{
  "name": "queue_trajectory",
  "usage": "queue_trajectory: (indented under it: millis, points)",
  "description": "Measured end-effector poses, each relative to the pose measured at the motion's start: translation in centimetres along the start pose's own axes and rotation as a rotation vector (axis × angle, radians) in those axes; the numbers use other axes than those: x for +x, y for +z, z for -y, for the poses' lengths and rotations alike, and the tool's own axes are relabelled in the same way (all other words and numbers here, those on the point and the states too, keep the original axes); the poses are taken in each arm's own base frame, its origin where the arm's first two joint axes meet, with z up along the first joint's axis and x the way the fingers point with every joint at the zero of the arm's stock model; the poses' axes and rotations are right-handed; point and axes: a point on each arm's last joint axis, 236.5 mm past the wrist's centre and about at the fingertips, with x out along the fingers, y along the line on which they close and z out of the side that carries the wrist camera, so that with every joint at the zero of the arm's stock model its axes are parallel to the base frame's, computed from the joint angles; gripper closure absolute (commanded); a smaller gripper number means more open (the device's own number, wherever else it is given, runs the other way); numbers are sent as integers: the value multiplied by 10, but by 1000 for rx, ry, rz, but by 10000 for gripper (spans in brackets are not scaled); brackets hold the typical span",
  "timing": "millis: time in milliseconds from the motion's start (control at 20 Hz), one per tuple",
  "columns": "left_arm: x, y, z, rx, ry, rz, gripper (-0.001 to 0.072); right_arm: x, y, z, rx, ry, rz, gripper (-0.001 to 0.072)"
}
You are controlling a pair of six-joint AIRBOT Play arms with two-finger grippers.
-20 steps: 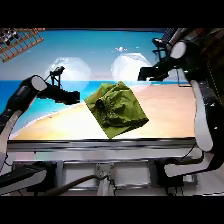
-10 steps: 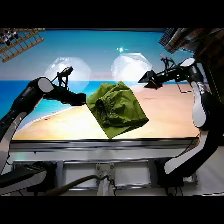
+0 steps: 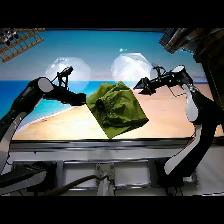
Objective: Fold the clothes and pants, and hang the long-sleeved shirts on hangers.
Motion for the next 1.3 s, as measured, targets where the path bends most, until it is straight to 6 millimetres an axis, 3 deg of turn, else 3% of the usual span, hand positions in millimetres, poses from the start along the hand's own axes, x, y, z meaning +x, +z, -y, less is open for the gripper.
queue_trajectory:
  millis: [300,350,400,450,500,700,950,1150,1300]
  points:
    - [0,0,0,0,0,0,700,36,-29,-8,31,39,-106,17]
    - [0,0,0,0,0,0,700,42,-36,-12,32,45,-130,123]
    - [0,0,0,0,0,0,700,49,-40,-13,28,41,-146,281]
    - [0,0,0,0,0,0,700,56,-44,-12,22,25,-162,520]
    - [0,0,0,0,0,0,700,61,-46,-12,15,10,-170,677]
    - [0,0,0,1,0,0,700,58,-46,-23,-3,15,-161,673]
    - [0,0,0,1,0,0,700,4,-18,-22,27,-25,6,674]
    - [0,0,0,1,0,0,700,-73,18,-1,148,-111,267,675]
    - [0,0,0,1,0,0,700,-146,35,21,260,-206,492,678]
